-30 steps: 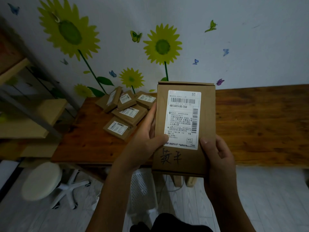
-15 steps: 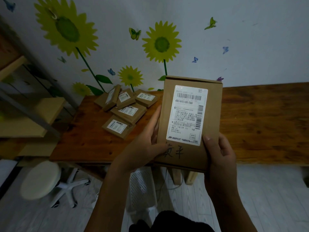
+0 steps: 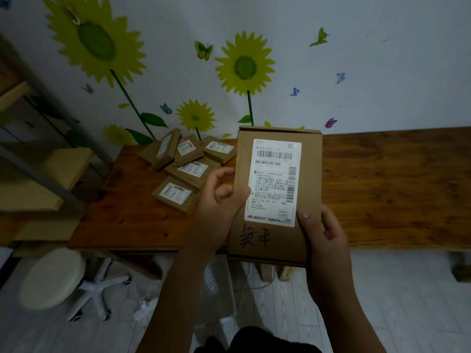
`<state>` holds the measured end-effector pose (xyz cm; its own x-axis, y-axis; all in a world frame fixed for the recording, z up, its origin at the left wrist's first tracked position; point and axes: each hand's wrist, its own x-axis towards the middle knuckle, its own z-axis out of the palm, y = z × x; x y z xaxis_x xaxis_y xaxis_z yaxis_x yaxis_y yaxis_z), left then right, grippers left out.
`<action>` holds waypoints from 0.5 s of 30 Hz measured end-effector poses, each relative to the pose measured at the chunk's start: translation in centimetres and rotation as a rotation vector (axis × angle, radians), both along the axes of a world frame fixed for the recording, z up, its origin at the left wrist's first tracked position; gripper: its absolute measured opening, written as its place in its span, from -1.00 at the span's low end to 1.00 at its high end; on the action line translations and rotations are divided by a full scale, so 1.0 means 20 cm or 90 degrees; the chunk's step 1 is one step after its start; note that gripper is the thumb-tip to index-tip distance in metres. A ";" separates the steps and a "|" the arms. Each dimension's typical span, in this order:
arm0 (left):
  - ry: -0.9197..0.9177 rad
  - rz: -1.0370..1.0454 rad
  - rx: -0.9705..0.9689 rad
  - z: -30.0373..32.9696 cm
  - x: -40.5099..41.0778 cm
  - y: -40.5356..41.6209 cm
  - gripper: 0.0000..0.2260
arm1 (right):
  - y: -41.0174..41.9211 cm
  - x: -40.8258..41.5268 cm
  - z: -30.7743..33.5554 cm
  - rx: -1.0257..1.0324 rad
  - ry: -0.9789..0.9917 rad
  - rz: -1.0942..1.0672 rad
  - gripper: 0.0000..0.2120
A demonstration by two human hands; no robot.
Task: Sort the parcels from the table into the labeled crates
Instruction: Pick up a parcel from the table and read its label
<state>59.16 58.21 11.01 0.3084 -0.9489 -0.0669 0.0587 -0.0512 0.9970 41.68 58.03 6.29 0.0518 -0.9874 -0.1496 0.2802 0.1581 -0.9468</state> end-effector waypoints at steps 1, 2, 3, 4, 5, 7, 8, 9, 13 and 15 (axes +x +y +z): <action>-0.005 0.027 -0.008 0.00 0.01 -0.01 -0.76 | 0.01 0.02 0.00 -0.001 0.004 0.008 -0.49; -0.015 0.048 -0.015 -0.01 0.02 -0.01 -0.79 | 0.01 0.04 0.00 -0.002 0.006 0.014 -0.50; -0.023 0.061 -0.022 -0.02 0.03 -0.01 -0.82 | 0.02 0.06 0.00 -0.002 0.008 0.014 -0.51; -0.029 0.068 -0.026 -0.02 0.04 -0.01 -0.83 | 0.02 0.07 0.00 -0.001 0.011 0.014 -0.51; -0.033 0.071 -0.028 -0.03 0.05 -0.01 -0.84 | 0.03 0.09 0.00 0.002 0.014 0.013 -0.51; -0.038 0.072 -0.032 -0.05 0.09 -0.01 -0.84 | 0.04 0.13 0.00 0.001 0.035 0.012 -0.55; -0.043 0.075 -0.031 -0.06 0.11 -0.01 -0.85 | 0.04 0.15 0.00 0.002 0.054 0.015 -0.59; -0.048 0.074 -0.028 -0.07 0.15 -0.02 -0.85 | 0.04 0.18 0.00 0.004 0.073 0.012 -0.64; -0.041 0.042 0.002 -0.08 0.25 -0.09 -0.82 | 0.00 0.26 0.03 0.006 0.117 -0.028 -0.80; -0.033 0.020 0.012 -0.06 0.28 -0.13 -0.81 | -0.03 0.30 0.06 0.004 0.123 -0.047 -0.80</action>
<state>64.70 55.53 9.80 0.3418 -0.9373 -0.0677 0.0089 -0.0688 0.9976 47.64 57.48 7.52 -0.0501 -0.9865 -0.1559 0.1050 0.1500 -0.9831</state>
